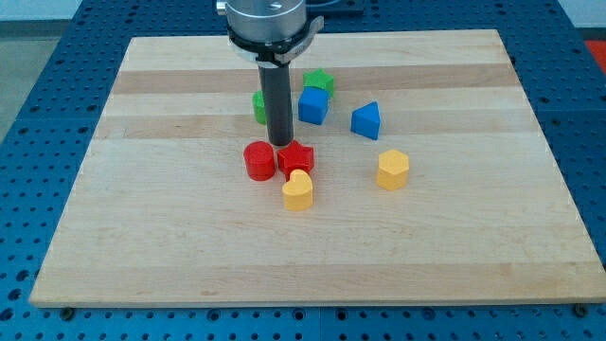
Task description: Point at the yellow heart
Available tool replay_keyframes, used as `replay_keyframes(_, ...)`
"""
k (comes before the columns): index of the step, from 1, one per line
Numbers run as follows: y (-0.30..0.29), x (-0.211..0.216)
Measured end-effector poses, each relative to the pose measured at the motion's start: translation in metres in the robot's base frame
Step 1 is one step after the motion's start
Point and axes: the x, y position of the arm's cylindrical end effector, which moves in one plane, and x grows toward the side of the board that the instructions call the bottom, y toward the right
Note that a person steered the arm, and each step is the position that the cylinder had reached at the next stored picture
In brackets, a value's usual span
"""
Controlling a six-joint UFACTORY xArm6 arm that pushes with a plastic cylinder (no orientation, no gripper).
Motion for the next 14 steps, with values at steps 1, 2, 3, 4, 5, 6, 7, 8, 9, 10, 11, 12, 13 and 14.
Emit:
replay_keyframes(1,0.035,0.0)
replay_keyframes(2,0.071,0.0)
replay_keyframes(3,0.079,0.011)
replay_keyframes(4,0.098,0.02)
replay_keyframes(5,0.136,0.019)
replay_keyframes(6,0.182,0.021)
replay_keyframes(7,0.21,0.049)
replay_keyframes(8,0.212,0.106)
replay_keyframes(9,0.183,0.149)
replay_keyframes(10,0.119,0.158)
replay_keyframes(11,0.057,0.158)
replay_keyframes(12,0.011,0.156)
replay_keyframes(13,-0.009,0.14)
replay_keyframes(14,-0.011,0.134)
